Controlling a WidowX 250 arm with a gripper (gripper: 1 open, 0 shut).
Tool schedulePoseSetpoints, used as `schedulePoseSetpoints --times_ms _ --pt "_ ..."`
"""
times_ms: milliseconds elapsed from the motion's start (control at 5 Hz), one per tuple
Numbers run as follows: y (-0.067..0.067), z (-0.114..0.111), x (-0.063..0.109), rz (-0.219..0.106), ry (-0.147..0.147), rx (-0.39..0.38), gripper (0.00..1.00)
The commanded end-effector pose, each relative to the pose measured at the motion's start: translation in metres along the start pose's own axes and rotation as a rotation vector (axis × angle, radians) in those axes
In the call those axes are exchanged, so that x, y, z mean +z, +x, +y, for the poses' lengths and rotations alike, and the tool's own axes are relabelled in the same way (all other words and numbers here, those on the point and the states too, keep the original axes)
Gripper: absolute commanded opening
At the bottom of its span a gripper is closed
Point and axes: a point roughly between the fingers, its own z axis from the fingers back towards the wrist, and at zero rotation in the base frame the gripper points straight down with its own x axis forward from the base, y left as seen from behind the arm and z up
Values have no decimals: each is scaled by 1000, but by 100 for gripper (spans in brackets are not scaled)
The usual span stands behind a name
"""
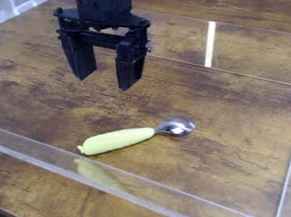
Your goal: Move the green spoon to the right
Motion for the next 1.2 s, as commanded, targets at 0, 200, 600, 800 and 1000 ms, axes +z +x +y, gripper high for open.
schedulePoseSetpoints --times_ms 0,200,600,800,1000 --pt "-4 -5 -10 25 5 -133 100" --pt "-10 -3 -16 31 14 -310 100" --pt "-21 20 -42 -19 61 -506 100" --pt "-22 40 -56 -48 86 -539 100" --pt "-10 48 -70 -89 112 -585 100"
